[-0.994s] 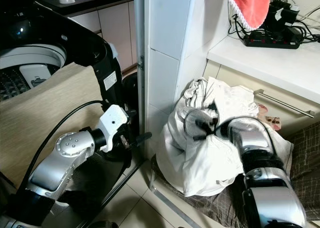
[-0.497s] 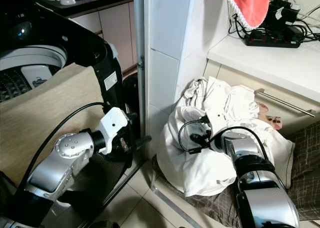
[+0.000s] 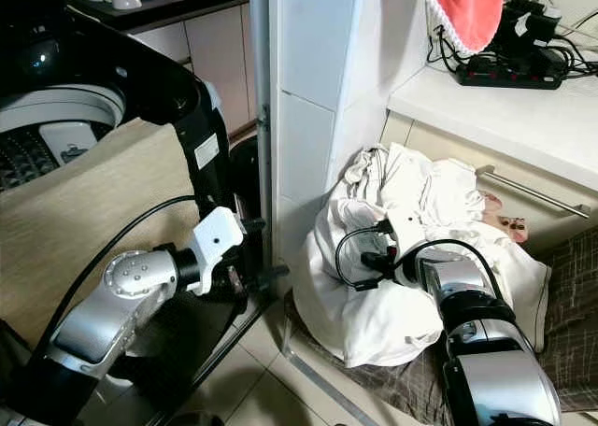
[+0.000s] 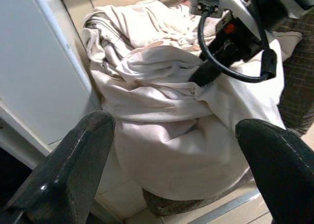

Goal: Clothes washing

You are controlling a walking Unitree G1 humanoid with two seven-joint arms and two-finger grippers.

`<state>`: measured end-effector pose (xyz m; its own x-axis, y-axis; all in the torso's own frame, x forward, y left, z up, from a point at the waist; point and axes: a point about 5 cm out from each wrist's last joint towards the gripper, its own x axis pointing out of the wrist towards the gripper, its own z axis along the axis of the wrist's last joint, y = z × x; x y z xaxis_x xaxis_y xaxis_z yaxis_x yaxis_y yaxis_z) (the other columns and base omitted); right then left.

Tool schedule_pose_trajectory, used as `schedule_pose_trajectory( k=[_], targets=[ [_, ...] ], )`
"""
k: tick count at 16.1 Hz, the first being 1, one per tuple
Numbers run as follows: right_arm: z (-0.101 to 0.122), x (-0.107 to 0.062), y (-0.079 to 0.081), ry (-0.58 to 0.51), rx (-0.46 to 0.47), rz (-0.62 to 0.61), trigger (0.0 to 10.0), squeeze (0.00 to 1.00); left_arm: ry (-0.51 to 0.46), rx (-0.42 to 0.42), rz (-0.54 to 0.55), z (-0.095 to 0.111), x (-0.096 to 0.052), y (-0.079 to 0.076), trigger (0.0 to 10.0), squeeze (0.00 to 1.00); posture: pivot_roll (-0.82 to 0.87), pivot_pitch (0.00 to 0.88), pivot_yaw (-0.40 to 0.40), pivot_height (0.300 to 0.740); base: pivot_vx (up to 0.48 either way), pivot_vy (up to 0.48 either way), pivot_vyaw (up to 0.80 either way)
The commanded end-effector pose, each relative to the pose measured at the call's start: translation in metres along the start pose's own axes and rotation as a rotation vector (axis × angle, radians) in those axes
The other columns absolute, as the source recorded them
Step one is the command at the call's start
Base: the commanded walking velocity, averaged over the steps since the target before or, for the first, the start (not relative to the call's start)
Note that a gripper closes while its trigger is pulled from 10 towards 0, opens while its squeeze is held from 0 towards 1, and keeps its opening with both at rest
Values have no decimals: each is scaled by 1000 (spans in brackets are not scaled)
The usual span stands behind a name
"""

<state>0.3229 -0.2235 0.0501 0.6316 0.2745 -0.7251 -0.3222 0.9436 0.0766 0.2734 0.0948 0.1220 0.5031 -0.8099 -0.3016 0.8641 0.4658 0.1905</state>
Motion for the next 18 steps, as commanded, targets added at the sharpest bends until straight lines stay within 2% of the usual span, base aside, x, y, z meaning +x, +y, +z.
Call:
schedule_pose_trajectory(
  k=[1, 9, 11, 12, 15, 18],
  targets=[
    [3, -2, -4, -6, -3, -9, 0, 0, -2, 0, -14, 2, -2, -2, 10000, 0, -13, 0, 9, 740, 0, 0, 0],
    [9, -8, -12, -62, 39, -10, 0, 0, 7, 10, -5, 1, -2, 1, 10000, 0, -15, 0, 12, 740, 0, 0, 0],
    [14, -14, -16, -102, 65, 3, 0, 0, 8, 16, 0, 2, -3, 2, 10000, 0, -19, 0, 15, 740, 0, 0, 0],
    [18, -17, -16, -145, 121, 36, 0, 0, 6, 16, 3, 2, -2, 2, 10000, 0, -19, 0, 15, 740, 0, 0, 0],
    [32, -34, -19, -251, 117, 85, 0, 0, -12, 14, 29, 5, -1, 6, 10000, 0, -26, 0, 21, 740, 0, 0, 0],
    [62, -70, -19, -422, 109, 187, 0, 0, -73, 37, 71, 18, 2, 13, 10000, 0, -36, 0, 27, 740, 0, 0, 0]
  ],
)
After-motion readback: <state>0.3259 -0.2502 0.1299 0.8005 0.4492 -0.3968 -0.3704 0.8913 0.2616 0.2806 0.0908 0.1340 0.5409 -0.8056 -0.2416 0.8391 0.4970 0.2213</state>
